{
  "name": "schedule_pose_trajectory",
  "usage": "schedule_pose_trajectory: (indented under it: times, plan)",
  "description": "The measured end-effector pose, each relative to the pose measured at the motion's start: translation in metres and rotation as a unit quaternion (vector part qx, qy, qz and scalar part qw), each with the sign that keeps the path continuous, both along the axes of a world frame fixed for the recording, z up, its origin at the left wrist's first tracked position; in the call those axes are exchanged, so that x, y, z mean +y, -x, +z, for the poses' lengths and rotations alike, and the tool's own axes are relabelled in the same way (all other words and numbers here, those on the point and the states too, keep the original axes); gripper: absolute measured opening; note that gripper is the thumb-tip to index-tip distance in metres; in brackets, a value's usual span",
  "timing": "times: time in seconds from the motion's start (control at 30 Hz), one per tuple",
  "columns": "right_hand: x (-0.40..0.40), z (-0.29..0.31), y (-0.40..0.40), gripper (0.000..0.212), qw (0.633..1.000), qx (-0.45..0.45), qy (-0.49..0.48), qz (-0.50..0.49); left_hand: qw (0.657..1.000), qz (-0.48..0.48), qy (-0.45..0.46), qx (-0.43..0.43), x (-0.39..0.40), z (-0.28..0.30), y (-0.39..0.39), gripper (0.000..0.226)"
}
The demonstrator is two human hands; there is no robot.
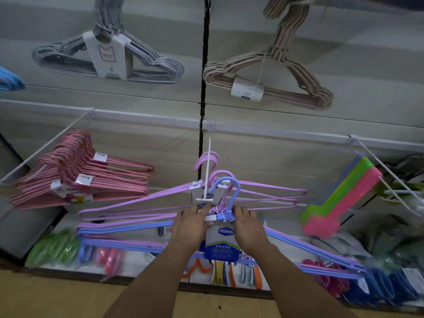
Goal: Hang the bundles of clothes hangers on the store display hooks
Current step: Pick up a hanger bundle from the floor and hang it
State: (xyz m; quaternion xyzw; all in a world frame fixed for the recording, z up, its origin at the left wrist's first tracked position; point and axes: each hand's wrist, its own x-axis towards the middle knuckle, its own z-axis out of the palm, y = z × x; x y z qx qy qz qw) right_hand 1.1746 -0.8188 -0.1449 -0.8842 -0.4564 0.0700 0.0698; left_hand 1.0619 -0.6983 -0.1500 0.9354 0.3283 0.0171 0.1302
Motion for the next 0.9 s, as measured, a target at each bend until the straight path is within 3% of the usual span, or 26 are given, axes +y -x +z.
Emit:
schedule_pose_trajectory:
  times: [0.37, 0.53, 0.67, 0.8, 0.9]
  plan:
    - [0.034, -0.012, -0.018, 0.041, 0.999, 0.026, 0.009, 0.040, 0.999, -0.001, -0.035, 0.000, 0.033, -0.010, -0.009, 0.044]
    - [0.049, -0.020, -0.024, 0.039, 0.998, 0.008, 0.027, 0.056, 0.998, 0.006, -0.031, -0.045, 0.042, -0.010, -0.010, 0.043]
    - [0.069, -0.030, -0.021, 0.040, 0.995, -0.022, 0.058, 0.084, 0.999, 0.006, -0.033, -0.005, 0.059, -0.023, -0.003, 0.042]
    - [0.082, -0.034, -0.026, 0.040, 0.994, -0.026, 0.069, 0.084, 1.000, 0.003, -0.016, -0.015, 0.069, -0.035, -0.008, 0.046]
    - [0.085, -0.035, -0.038, 0.041, 0.993, -0.025, 0.089, 0.077, 1.000, 0.016, -0.005, -0.020, 0.067, -0.040, -0.020, 0.064]
